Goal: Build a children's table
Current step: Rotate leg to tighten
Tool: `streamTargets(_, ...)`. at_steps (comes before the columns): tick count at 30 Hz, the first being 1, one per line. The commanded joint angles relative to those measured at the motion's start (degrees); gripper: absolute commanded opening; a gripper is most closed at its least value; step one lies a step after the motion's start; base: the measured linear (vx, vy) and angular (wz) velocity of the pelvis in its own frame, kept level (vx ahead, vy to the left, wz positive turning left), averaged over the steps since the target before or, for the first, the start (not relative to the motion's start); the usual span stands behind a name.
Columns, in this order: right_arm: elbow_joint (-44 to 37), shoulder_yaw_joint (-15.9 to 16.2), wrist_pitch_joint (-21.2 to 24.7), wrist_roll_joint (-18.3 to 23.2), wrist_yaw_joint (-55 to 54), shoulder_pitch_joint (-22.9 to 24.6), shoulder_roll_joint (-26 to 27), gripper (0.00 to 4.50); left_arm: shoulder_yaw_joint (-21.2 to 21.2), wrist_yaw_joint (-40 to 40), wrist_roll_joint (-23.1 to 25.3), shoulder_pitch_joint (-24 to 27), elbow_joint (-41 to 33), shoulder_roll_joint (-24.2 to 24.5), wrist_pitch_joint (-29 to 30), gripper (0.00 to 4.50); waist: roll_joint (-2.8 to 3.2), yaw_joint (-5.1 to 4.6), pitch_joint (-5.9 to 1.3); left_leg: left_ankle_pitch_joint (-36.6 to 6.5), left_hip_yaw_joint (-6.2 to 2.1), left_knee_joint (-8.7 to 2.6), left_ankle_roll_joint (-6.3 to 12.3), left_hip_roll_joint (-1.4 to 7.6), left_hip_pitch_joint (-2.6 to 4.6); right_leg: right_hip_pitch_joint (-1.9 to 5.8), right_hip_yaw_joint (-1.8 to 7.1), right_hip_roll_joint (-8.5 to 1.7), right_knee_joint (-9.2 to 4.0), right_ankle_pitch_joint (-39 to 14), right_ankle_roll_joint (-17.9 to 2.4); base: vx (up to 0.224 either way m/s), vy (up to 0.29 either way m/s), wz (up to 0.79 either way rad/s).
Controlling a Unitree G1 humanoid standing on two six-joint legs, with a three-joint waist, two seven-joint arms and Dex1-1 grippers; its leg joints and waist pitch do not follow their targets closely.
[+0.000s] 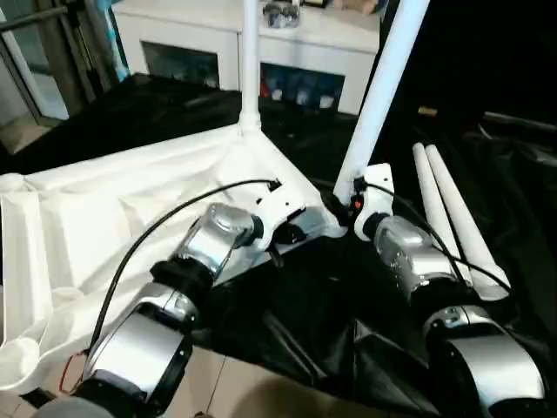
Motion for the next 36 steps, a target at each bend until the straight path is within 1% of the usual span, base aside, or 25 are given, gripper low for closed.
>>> streamTargets(1,1.88,1.25,3.05,0.28,3.22,1.75,1.16,3.44,-0.81,-1.91,-0.79,-0.53,-2.67,-0.55,-2.00,0.00,0.90,-0.13,-2.88,-21.16,-1.90,-4.69,0.59,3.87,0.72,1.30,3.40,-5.90,-5.05,-21.26,-11.06,0.000,0.000,0.00)
streamTargets(2,1.07,1.39,3.02,0.24,4.32,1.88,0.91,3.44,-0.84,-2.40,-0.87,-0.32,-2.93,-0.33,-2.30,0.00,0.86,-0.07,-2.96,-19.91,-1.82,-4.70,0.89,3.88,0.53,1.54,3.41,-5.85,-4.87,-19.64,-11.45,0.000,0.000,0.00)
streamTargets(4,0.15,1.65,3.00,0.19,5.40,2.08,0.62,3.62,-0.90,-3.02,-0.99,-0.07,-3.23,-0.09,-2.69,0.00,0.85,0.01,-2.99,-19.07,-1.71,-4.64,1.19,3.90,0.57,1.56,3.44,-5.85,-4.74,-18.65,-11.87,0.000,0.000,0.00)
streamTargets(5,-2.43,2.80,3.09,-0.11,8.36,2.95,-0.34,3.73,-1.19,-4.85,-1.20,0.64,-4.11,0.68,-3.65,0.00,0.85,0.12,-3.04,-18.22,-1.60,-4.57,1.38,3.96,0.65,1.57,3.49,-5.88,-4.65,-17.84,-12.26,0.000,0.000,0.00)
streamTargets(6,-4.84,3.70,3.50,-0.05,10.83,3.94,-1.15,3.73,-1.36,-6.25,-1.43,1.20,-4.83,1.28,-4.04,0.00,0.70,0.28,-3.10,-16.80,-1.53,-4.51,2.05,3.91,0.45,1.88,3.49,-5.86,-4.51,-16.44,-12.46,0.000,0.000,0.00)
streamTargets(8,-7.75,4.57,4.17,0.07,13.84,5.16,-2.08,3.84,-1.55,-8.04,-1.73,1.89,-5.69,2.01,-4.80,0.00,0.82,0.58,-3.31,-13.81,-1.32,-4.32,3.04,3.99,0.48,2.02,3.61,-5.92,-4.09,-12.52,-13.30,0.000,0.000,0.00)
streamTargets(9,-10.16,5.18,5.08,0.44,16.04,6.15,-2.88,3.84,-1.82,-10.07,-2.18,2.59,-6.62,2.70,-5.68,0.00,0.74,0.61,-3.46,-11.81,-1.21,-4.23,3.81,3.96,0.36,2.24,3.57,-5.70,-3.67,-9.27,-13.97,0.052,-0.016,0.07)
streamTargets(10,-12.84,5.96,6.03,0.83,18.35,7.30,-3.90,3.84,-2.15,-12.00,-2.58,3.33,-7.60,3.49,-6.26,0.00,0.71,0.73,-3.56,-10.67,-1.20,-4.16,4.27,3.97,0.30,2.41,3.56,-5.73,-3.49,-7.57,-14.30,0.000,0.000,0.00)
streamTargets(11,-15.17,6.63,6.80,1.09,20.30,8.32,-4.82,3.84,-2.43,-13.64,-2.95,3.97,-8.46,4.17,-7.15,0.00,0.63,0.71,-3.79,-7.94,-1.19,-3.99,5.42,3.94,-0.05,2.84,3.55,-5.73,-2.86,-3.60,-14.87,0.000,0.000,0.00)
streamTargets(13,-21.61,8.72,9.04,1.87,25.48,11.40,-7.87,3.84,-2.91,-17.79,-4.06,5.57,-10.60,6.14,-8.93,0.00,0.71,1.08,-4.29,-2.81,-1.10,-3.50,7.83,4.04,-0.19,3.06,3.38,-5.58,-1.77,4.62,-16.16,0.000,0.000,0.00)
streamTargets(14,-22.47,9.02,9.40,1.97,26.20,11.83,-8.33,3.84,-2.95,-18.17,-4.10,5.73,-10.78,6.42,-9.12,0.00,0.61,1.26,-4.35,-1.43,-1.11,-3.37,8.36,4.01,-0.32,3.25,3.31,-5.37,-1.52,6.75,-16.26,0.000,0.000,0.00)
streamTargets(15,-24.21,9.61,10.11,2.17,27.65,12.72,-9.27,3.84,-3.05,-18.89,-4.16,6.03,-11.10,6.99,-9.46,0.00,0.71,1.52,-4.43,0.46,-0.96,-3.10,9.64,4.10,-0.49,3.01,3.19,-5.28,-1.13,9.94,-16.66,0.000,0.000,0.00)
streamTargets(16,-26.74,10.26,11.46,2.59,29.61,14.03,-10.59,3.84,-3.14,-19.66,-3.98,6.33,-11.36,7.81,-9.34,0.00,0.71,1.81,-4.27,0.45,-0.84,-3.03,10.29,4.11,-0.54,2.88,3.12,-5.31,-1.15,10.34,-16.78,0.000,0.000,0.00)
streamTargets(17,-30.33,11.01,13.44,3.68,31.95,15.83,-12.29,3.84,-3.41,-21.43,-3.87,6.77,-11.59,9.13,-10.20,0.00,0.76,2.07,-4.03,-1.71,-0.82,-3.16,9.98,4.23,-0.45,2.74,3.06,-5.46,-1.54,6.93,-16.59,0.000,0.000,0.00)
streamTargets(18,-30.50,11.04,13.51,3.71,32.07,15.93,-12.38,3.84,-3.41,-21.52,-3.87,6.79,-11.60,9.20,-10.24,0.00,0.77,2.21,-3.98,-2.79,-0.82,-3.23,9.50,4.31,-0.35,2.73,3.06,-5.47,-1.71,4.85,-16.23,0.000,0.000,0.00)
streamTargets(19,-31.99,11.29,14.12,3.95,33.15,16.77,-13.18,3.84,-3.45,-22.35,-3.88,6.96,-11.66,9.81,-10.66,0.00,0.80,2.25,-3.83,-4.73,-0.75,-3.42,8.26,4.33,-0.25,2.62,3.09,-5.46,-2.12,0.89,-15.58,0.000,0.000,0.00)
streamTargets(20,-34.32,11.58,15.05,4.16,34.86,18.08,-14.41,3.84,-3.34,-23.68,-4.07,7.24,-11.83,10.67,-11.34,0.00,0.83,2.25,-3.78,-5.75,-0.72,-3.47,7.50,4.38,-0.13,2.48,3.10,-5.47,-2.30,-1.02,-15.38,0.000,0.000,0.00)
streamTargets(22,-37.25,12.02,16.28,4.48,37.06,19.74,-16.06,3.84,-3.21,-25.46,-4.24,7.57,-12.07,11.89,-12.07,0.00,0.76,2.44,-3.43,-9.23,-0.63,-3.72,4.97,4.42,0.19,2.28,3.27,-5.38,-3.01,-7.62,-13.67,0.000,0.000,0.00)
streamTargets(23,-37.25,12.02,16.28,4.48,37.06,19.74,-16.06,3.84,-3.21,-25.46,-4.24,7.57,-12.07,11.89,-12.07,0.00,0.78,2.40,-3.42,-9.54,-0.69,-3.77,4.18,4.39,0.04,2.29,3.28,-5.47,-3.07,-9.10,-13.14,0.000,0.000,0.00)
streamTargets(25,-38.86,12.34,16.96,4.65,37.74,20.63,-17.02,3.84,-3.30,-27.08,-4.63,7.96,-12.56,12.88,-12.80,0.00,0.80,2.49,-3.49,-9.27,-0.78,-3.82,3.63,4.40,0.06,2.31,3.32,-5.50,-3.06,-9.60,-12.71,0.000,0.000,0.00)
streamTargets(27,-40.32,12.47,18.26,4.90,37.94,21.18,-17.60,3.58,-3.42,-28.18,-4.85,8.17,-12.91,13.60,-12.80,0.00,0.73,2.38,-3.53,-8.69,-0.76,-3.74,3.37,4.25,-0.04,2.27,3.38,-5.44,-2.91,-8.83,-12.69,0.000,0.000,0.00)
streamTargets(29,-40.97,12.73,18.93,4.83,37.95,21.38,-17.74,3.50,-3.47,-28.55,-4.82,8.21,-12.88,13.84,-13.07,0.00,0.73,2.32,-3.61,-8.18,-0.76,-3.64,3.32,4.19,-0.06,2.25,3.39,-5.48,-2.80,-8.09,-12.82,0.000,0.000,0.00)
streamTargets(33,-41.05,13.28,19.53,4.03,37.44,21.62,-17.46,3.07,-3.39,-28.50,-4.42,8.16,-12.35,13.78,-13.80,0.00,0.64,2.35,-3.76,-6.58,-0.70,-3.36,3.87,4.04,-0.21,2.38,3.41,-5.50,-2.46,-5.54,-13.37,0.000,0.000,0.00)
streamTargets(35,-41.02,13.33,19.50,3.89,37.36,21.69,-17.41,3.01,-3.37,-28.39,-4.35,8.18,-12.31,13.75,-13.90,0.00,0.61,2.36,-3.73,-6.62,-0.68,-3.28,3.90,3.98,-0.21,2.35,3.43,-5.43,-2.44,-5.77,-13.39,0.000,0.000,0.00)
streamTargets(36,-41.05,13.40,19.59,3.86,37.27,21.82,-17.35,2.89,-3.40,-28.35,-4.33,8.22,-12.27,13.71,-13.95,0.00,0.37,2.33,-3.75,-6.59,-0.68,-3.28,3.93,3.99,-0.24,2.40,3.41,-5.44,-2.43,-5.90,-13.37,0.000,0.000,0.00)
